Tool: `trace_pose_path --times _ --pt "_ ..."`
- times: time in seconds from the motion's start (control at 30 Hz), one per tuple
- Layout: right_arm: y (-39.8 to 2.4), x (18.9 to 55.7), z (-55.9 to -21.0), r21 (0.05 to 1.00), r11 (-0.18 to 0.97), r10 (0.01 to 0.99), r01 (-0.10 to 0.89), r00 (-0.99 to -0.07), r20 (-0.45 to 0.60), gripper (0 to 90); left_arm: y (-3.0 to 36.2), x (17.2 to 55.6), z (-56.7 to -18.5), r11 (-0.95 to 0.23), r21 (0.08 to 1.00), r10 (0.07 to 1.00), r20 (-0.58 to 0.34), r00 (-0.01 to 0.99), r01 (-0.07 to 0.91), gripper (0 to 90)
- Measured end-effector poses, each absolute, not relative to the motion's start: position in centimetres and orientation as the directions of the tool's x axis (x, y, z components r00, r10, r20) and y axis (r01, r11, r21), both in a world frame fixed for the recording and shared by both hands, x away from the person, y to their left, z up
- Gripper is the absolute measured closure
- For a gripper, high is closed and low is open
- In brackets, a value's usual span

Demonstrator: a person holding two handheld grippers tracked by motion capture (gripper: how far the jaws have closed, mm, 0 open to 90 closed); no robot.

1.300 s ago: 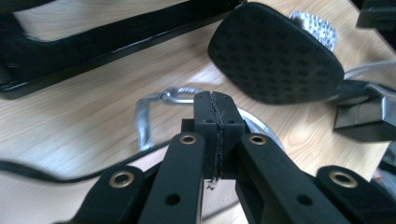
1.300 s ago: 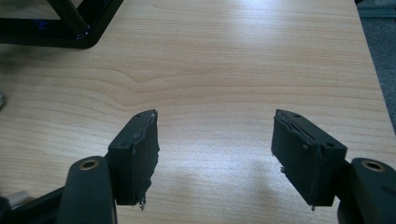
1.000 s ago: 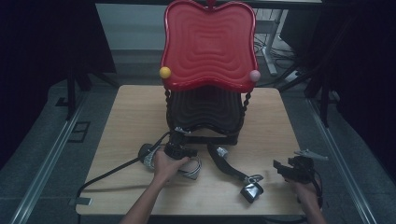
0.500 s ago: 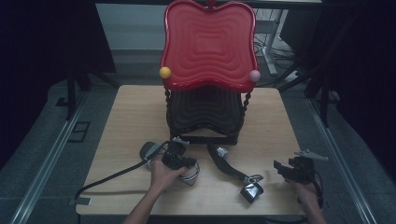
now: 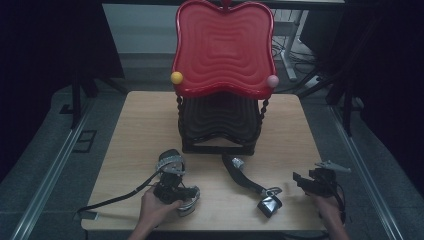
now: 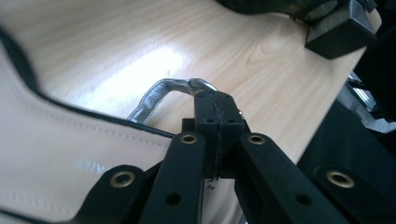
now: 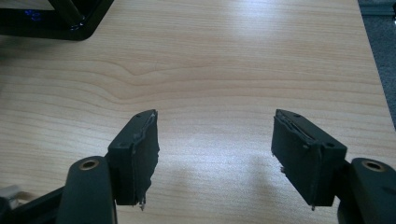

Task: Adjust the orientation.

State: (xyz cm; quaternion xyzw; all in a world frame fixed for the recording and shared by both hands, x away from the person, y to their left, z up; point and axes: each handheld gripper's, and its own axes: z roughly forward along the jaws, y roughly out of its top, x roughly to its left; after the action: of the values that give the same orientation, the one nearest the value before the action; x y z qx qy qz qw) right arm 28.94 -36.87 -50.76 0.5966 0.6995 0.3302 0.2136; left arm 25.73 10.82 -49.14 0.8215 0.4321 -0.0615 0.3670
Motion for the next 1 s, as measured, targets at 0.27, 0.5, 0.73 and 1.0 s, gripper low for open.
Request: trace_pose_path --times 0.27,0.5,0.73,1.0 --pt "-36.8 28.9 -50.8 0.714 0.065 0.976 0.697 -0.192 0.099 32.4 14.1 23.5 -48.9 -0.365 0.545 0.686 -0.391 0.613 0.755 90.0" --pt "-36.5 29.0 -51.0 0.709 0.072 0.976 0.702 -0.195 0.094 32.4 17.1 22.7 -48.9 -0.336 0.538 0.713 -0.391 0.582 0.773 90.0" --pt "-36.5 29.0 -51.0 0.709 0.072 0.976 0.702 -0.195 0.093 32.4 19.9 22.7 -48.8 -0.305 0.525 0.756 -0.374 0.537 0.795 90.0" --pt "-36.5 29.0 -51.0 0.708 0.070 0.976 0.703 -0.196 0.098 32.3 21.3 22.8 -48.2 -0.271 0.548 0.780 -0.357 0.514 0.791 83.4"
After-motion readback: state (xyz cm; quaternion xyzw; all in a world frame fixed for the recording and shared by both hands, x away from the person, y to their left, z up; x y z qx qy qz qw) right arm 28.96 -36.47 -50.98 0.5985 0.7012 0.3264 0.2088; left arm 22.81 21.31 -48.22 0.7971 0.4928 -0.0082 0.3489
